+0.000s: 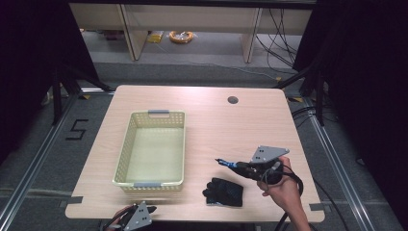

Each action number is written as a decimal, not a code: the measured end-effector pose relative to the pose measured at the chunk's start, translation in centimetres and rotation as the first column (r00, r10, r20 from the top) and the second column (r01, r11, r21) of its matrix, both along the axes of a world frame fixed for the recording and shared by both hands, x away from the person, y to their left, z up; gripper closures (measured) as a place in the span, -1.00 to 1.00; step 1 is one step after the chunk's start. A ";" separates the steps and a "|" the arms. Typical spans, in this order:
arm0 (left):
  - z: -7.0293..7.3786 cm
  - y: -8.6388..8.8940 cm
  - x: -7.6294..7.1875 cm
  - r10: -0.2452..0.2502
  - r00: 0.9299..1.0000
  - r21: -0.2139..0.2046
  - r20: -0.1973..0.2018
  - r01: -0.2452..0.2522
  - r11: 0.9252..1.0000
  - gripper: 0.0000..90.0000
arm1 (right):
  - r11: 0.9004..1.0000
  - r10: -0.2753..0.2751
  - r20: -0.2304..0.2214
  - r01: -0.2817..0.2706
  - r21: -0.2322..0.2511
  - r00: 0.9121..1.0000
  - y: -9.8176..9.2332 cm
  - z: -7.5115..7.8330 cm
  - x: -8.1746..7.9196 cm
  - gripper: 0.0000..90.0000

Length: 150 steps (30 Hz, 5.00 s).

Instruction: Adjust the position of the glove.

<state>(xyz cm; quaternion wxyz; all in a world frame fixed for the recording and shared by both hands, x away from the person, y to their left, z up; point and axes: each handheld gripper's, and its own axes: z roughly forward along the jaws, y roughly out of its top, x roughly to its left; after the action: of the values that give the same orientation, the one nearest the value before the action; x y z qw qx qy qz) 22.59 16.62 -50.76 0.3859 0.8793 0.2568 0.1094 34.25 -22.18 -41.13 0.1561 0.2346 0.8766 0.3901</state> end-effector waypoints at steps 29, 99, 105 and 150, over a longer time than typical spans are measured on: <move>0.0 0.1 0.1 0.001 1.000 0.009 0.006 -0.001 1.000 -0.60 | 0.991 0.128 -0.122 -0.132 -0.022 0.984 2.4 -4.0 -3.0 1.00; -0.2 -0.3 0.1 -0.017 1.000 0.017 -0.001 0.017 1.000 -0.60 | 0.972 -0.143 -0.204 0.099 -0.213 0.968 0.6 -8.0 -4.3 1.00; -0.1 -0.3 0.2 -0.003 1.000 -0.007 0.005 0.003 1.000 -0.58 | 0.978 -0.153 -0.196 0.121 -0.168 0.969 -0.5 -6.6 -5.9 0.81; 0.0 -14.6 6.8 -0.100 0.989 0.126 0.105 0.086 0.988 0.03 | 0.922 -0.339 -0.371 0.383 0.050 0.864 -2.9 -7.6 -0.7 0.27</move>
<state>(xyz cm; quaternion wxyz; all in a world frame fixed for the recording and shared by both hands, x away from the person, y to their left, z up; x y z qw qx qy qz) 29.38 2.06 -50.80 0.3502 0.9047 0.1863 0.1555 33.58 -25.10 -48.72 0.0507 0.4704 0.8051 0.3578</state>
